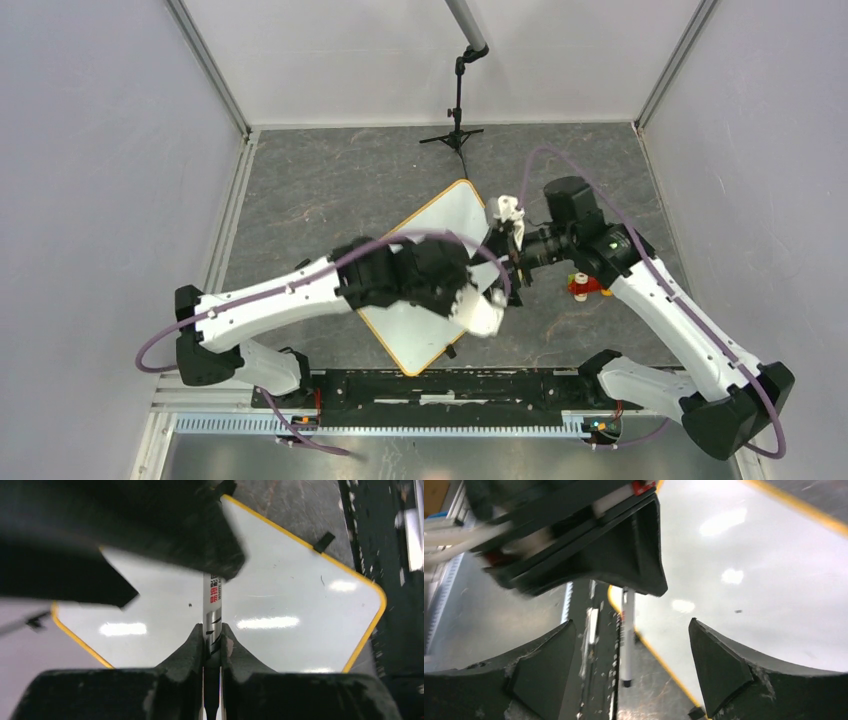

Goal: Write a sentence on the whiteboard
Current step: Pass from the right arm to the left, then pass from the left arm to the right

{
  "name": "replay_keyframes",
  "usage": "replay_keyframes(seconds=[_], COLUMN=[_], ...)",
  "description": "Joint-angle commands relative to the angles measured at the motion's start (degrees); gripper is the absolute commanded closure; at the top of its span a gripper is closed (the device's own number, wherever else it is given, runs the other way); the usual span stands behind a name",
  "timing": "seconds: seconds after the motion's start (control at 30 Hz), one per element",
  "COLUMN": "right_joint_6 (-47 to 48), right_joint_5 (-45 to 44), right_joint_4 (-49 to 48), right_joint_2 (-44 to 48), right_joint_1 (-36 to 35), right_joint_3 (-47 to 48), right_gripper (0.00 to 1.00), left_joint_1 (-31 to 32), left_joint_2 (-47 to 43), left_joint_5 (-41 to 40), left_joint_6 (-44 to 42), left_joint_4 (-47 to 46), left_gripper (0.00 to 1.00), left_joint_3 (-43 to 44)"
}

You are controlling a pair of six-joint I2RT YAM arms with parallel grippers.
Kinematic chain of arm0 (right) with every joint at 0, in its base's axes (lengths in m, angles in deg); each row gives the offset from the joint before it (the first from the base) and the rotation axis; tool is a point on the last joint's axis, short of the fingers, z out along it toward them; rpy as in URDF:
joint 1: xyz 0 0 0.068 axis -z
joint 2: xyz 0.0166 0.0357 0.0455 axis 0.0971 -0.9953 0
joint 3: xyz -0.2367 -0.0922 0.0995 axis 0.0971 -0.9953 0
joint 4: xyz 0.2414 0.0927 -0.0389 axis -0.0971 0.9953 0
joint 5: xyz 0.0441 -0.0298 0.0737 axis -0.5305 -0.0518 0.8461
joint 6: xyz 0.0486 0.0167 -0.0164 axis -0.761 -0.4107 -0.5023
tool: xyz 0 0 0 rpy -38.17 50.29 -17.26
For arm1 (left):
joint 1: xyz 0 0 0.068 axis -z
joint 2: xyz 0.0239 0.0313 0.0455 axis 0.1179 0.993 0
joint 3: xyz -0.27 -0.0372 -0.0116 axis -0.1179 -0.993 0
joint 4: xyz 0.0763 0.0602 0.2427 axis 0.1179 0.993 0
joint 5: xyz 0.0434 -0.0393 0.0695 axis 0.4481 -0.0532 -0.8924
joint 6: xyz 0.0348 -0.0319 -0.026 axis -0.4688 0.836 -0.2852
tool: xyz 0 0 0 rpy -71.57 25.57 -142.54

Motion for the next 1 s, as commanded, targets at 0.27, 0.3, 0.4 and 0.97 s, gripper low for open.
replay_keyframes(seconds=[0.27,0.3,0.4,0.97], right_joint_6=[-32.8,-33.5,-34.0,-48.1], right_joint_5=[3.1,2.6,0.7,2.9], right_joint_4=[-38.3,-39.0,-39.5,-54.6], right_joint_2=[2.0,1.8,1.2,0.8], right_joint_1=[8.0,7.5,4.3,2.2], right_joint_3=[-2.2,-2.3,-2.0,-7.2], right_gripper=[0.16,0.17,0.21,0.52], left_joint_1=[-21.4,-21.4,-21.6,-22.7], left_joint_2=[-10.6,-10.9,-11.2,-10.0], left_joint_5=[28.5,29.0,28.4,28.2], left_joint_6=[35.9,36.1,37.2,41.9], left_joint_4=[-12.1,-12.2,-12.8,-15.8], left_gripper=[0.98,0.98,0.98,0.98], left_joint_3=[0.8,0.7,0.3,0.8])
